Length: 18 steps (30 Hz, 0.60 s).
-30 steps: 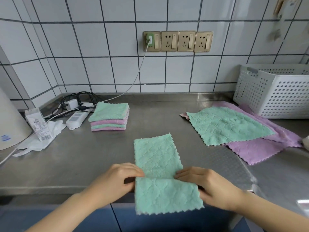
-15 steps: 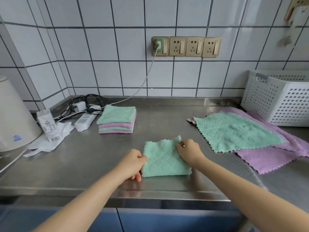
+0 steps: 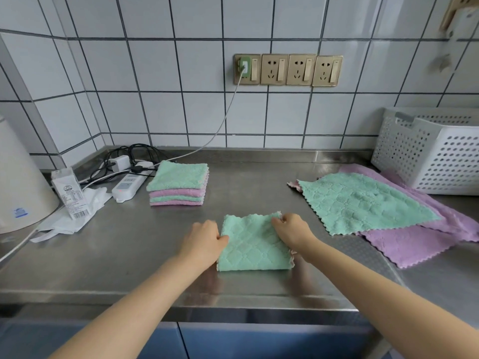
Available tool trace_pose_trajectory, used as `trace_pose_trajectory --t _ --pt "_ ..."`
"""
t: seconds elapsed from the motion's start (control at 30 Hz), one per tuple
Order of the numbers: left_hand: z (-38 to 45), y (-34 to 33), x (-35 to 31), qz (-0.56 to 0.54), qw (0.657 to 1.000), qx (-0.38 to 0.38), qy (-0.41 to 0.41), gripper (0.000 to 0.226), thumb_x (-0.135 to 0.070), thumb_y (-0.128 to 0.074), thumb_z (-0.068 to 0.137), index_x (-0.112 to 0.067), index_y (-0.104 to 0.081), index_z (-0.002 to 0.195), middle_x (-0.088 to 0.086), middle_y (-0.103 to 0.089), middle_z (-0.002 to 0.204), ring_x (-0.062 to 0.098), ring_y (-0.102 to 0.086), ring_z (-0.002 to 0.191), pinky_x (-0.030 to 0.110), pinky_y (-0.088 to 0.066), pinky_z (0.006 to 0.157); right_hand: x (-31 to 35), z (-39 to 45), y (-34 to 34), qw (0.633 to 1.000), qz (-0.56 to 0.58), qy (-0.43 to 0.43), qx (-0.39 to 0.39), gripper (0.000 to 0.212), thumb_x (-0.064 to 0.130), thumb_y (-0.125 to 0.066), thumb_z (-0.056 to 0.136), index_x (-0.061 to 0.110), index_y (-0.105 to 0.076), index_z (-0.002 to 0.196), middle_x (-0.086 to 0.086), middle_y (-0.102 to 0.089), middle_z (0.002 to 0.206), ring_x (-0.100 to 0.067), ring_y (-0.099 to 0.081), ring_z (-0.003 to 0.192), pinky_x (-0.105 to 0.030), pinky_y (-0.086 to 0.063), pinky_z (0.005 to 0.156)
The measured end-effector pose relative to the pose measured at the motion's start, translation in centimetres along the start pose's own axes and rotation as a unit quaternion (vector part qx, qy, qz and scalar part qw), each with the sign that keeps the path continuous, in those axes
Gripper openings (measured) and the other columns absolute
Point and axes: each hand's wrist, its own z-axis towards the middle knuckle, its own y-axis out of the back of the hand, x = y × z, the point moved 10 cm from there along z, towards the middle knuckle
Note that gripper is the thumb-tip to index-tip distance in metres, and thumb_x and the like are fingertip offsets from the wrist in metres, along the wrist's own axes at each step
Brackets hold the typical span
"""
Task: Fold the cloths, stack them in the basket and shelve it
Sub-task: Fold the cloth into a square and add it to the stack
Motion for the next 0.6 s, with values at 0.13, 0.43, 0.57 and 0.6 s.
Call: trace_pose_trajectory --t 0.13,0.43,0.57,0.6 --pt "-0.4 0.1 -4.3 0.059 0.977 -0.066 -0.193 0.037 -0.039 -0.048 0.094 -0.024 -0.050 0.127 -0.004 -0.054 0.128 0.020 -0.048 0.120 0.033 -0.042 0.095 0.4 -0.8 0.0 0.999 0.043 0.019 0.002 0.037 0.025 -0.046 0.094 0.014 -0.035 0.128 -0.008 -0.054 0.098 -0.019 -0.052 0.076 -0.027 -0.038 0.059" --pt "0.4 -5.3 -2.5 0.074 0.982 0.094 -0.148 0.063 -0.054 -0.027 0.097 -0.028 -0.010 0.152 -0.010 0.001 0.160 0.013 0.003 0.147 0.043 -0.004 0.119 1.2 -2.8 -1.3 0.936 -0.315 0.152 -0.029 0.039 0.021 -0.031 0.100 0.029 -0.037 0.138 -0.009 -0.043 0.104 -0.038 -0.061 0.083 -0.035 -0.042 0.063" --pt "-0.2 -4.9 -1.0 0.052 0.991 0.090 -0.082 0.069 -0.053 -0.026 0.098 -0.015 -0.004 0.152 0.002 0.000 0.160 0.023 0.001 0.147 0.040 -0.006 0.119 0.2 -3.4 0.2 0.925 -0.358 0.124 -0.044 0.040 0.041 -0.025 0.102 0.036 -0.032 0.141 -0.009 -0.043 0.116 -0.034 -0.060 0.080 -0.033 -0.042 0.060" --pt "-0.4 -4.7 -1.0 0.045 0.993 0.086 -0.071 0.070 -0.051 -0.026 0.098 -0.012 -0.003 0.152 0.005 -0.002 0.160 0.024 0.000 0.147 0.038 -0.006 0.118 0.1 -3.7 0.5 0.922 -0.365 0.121 -0.047 0.041 0.041 -0.025 0.102 0.036 -0.033 0.141 -0.009 -0.042 0.119 -0.034 -0.061 0.082 -0.033 -0.042 0.060"
